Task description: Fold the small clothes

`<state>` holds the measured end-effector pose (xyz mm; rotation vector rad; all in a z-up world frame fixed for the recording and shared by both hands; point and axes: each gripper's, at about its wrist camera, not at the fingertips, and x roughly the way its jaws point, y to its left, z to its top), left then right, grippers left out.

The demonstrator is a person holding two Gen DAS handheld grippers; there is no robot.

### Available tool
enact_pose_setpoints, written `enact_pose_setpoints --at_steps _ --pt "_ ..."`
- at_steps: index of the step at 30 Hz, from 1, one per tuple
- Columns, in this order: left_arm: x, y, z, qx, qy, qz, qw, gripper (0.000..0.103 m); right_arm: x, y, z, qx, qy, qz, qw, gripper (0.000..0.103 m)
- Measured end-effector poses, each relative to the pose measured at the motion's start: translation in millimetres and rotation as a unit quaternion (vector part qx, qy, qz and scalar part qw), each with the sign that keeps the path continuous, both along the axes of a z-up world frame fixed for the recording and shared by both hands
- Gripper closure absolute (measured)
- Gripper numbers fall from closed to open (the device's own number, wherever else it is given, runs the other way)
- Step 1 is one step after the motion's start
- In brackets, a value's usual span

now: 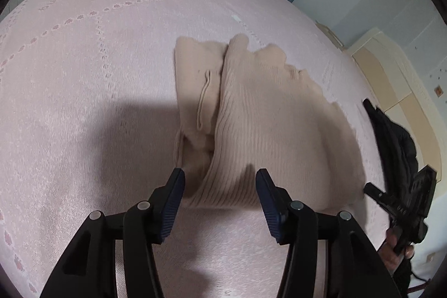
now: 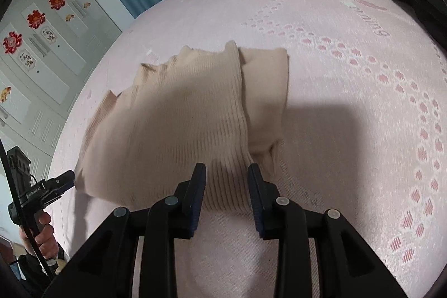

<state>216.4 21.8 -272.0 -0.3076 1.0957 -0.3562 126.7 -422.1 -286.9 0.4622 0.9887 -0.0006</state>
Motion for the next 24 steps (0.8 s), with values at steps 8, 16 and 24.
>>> enact_pose_setpoints --at_steps 8,16,24 --pt "5 -10 -7 -0.009 -0.009 -0.007 0.9999 0.063 0 3 -11 0.005 -0.001 0.017 1.0 0.072" --pt "4 -3 -7 -0.035 -0.011 0.006 0.9993 0.094 3 5 -17 0.011 0.005 0.03 0.999 0.1" --pt "-2 4 -8 -0.042 -0.015 0.008 0.999 0.095 -13 -7 -2 0.013 -0.026 0.013 0.999 0.099"
